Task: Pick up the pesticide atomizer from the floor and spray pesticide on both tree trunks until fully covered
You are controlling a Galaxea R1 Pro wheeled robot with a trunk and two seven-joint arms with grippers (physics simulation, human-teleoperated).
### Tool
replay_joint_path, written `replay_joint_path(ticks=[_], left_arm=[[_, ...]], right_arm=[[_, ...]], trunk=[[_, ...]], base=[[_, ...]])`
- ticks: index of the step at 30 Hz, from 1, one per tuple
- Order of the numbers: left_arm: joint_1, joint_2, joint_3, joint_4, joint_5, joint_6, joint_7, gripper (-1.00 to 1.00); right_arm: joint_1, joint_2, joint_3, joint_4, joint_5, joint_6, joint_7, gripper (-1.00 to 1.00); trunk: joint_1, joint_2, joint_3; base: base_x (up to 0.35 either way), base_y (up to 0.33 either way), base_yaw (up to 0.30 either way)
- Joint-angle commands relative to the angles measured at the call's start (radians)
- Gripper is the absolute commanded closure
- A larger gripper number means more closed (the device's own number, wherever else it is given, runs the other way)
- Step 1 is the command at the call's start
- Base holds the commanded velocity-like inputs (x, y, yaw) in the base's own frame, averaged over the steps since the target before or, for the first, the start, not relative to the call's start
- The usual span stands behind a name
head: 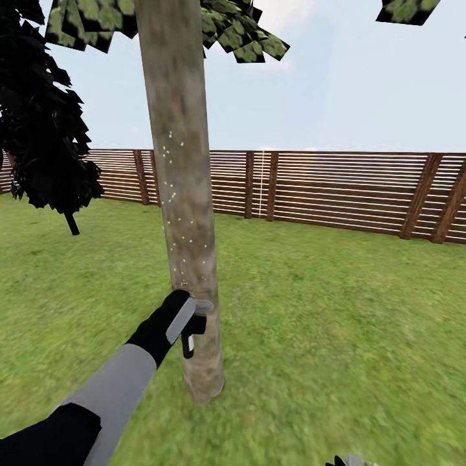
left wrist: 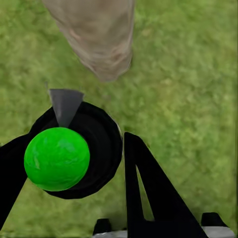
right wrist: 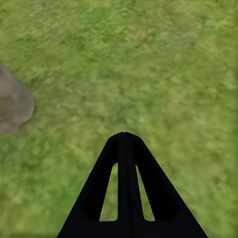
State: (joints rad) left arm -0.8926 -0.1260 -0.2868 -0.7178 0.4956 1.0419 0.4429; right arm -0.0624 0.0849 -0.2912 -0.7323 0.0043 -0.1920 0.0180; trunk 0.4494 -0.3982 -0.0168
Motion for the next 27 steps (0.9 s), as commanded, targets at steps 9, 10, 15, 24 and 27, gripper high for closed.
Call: replay_joint_path(ticks=[9, 10, 15, 24, 27], left_arm=[[0.111, 0.017, -0.005, -0.011, 0.007, -0.12, 0.007, 1.0], [0.114, 0.021, -0.005, -0.011, 0.007, -0.13, 0.007, 1.0], [0.129, 0.025, -0.005, -0.011, 0.011, -0.188, 0.005, 1.0], [0.132, 0.026, -0.004, -0.003, 0.016, -0.195, -0.024, 1.0], [0.135, 0.026, -0.004, -0.002, 0.017, -0.195, -0.026, 1.0]], right_arm=[[-0.001, 0.001, 0.008, -0.001, 0.002, -0.003, 0.002, 1.0], [-0.001, 0.001, 0.012, -0.001, 0.002, -0.003, 0.002, 1.0], [-0.001, 0.001, 0.015, -0.001, 0.001, -0.003, 0.002, 1.0], [-0.001, 0.001, 0.013, -0.001, 0.0, -0.003, 0.002, 1.0], [-0.001, 0.001, 0.012, -0.001, -0.001, -0.003, 0.002, 1.0]], trunk=[[0.001, -0.002, -0.001], [0.001, -0.002, -0.001], [0.001, -0.002, -0.001], [0.001, -0.002, -0.001], [0.001, -0.002, -0.001]], base=[[0.0, 0.131, -0.072], [0.0, 0.317, -0.256], [0.0, 0.328, -0.278], [0.036, 0.335, -0.286], [0.01, 0.348, -0.243]])
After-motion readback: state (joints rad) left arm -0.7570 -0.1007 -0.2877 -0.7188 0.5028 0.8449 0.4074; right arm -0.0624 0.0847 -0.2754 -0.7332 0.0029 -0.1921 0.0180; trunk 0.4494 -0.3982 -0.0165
